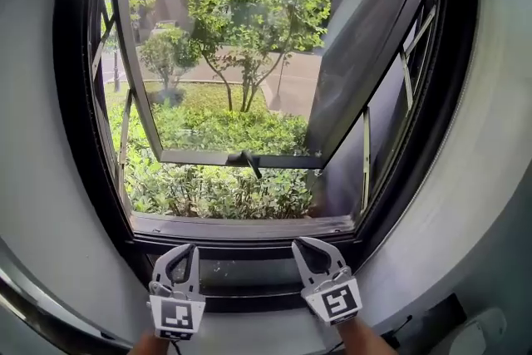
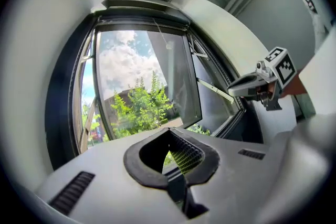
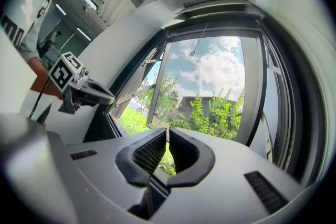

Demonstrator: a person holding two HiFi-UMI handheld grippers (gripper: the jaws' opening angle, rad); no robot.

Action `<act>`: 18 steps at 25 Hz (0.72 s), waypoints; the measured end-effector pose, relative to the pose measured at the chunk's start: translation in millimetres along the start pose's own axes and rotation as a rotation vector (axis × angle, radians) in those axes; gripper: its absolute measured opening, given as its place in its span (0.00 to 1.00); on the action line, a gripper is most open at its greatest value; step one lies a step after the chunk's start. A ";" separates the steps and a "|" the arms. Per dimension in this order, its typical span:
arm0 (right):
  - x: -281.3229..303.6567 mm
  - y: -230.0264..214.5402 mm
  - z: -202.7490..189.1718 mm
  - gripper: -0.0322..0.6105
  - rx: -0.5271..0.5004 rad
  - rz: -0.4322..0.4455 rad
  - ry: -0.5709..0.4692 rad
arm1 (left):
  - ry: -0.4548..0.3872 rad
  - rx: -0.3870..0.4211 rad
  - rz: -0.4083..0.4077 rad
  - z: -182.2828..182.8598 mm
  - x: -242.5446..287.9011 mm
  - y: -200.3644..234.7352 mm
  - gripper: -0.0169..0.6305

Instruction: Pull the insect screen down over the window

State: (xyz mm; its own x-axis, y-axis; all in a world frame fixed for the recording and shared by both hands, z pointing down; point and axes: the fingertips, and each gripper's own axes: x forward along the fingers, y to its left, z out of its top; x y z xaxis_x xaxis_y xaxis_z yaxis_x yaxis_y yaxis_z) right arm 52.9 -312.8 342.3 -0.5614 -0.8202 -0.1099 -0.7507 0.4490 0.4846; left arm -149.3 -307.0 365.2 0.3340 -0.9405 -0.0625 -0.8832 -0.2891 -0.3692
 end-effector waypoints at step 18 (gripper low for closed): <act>61.7 -161.1 204.1 0.39 -0.594 -0.093 -0.164 | 0.031 0.509 0.100 174.9 74.3 109.1 0.41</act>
State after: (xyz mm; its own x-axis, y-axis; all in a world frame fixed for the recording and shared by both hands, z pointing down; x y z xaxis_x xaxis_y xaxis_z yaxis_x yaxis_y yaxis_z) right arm 68.1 -363.3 80.3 -0.5848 -0.7599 -0.2839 -0.5037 0.0658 0.8614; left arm -163.3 -377.2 158.1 0.2397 -0.9661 -0.0958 -0.6360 -0.0817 -0.7674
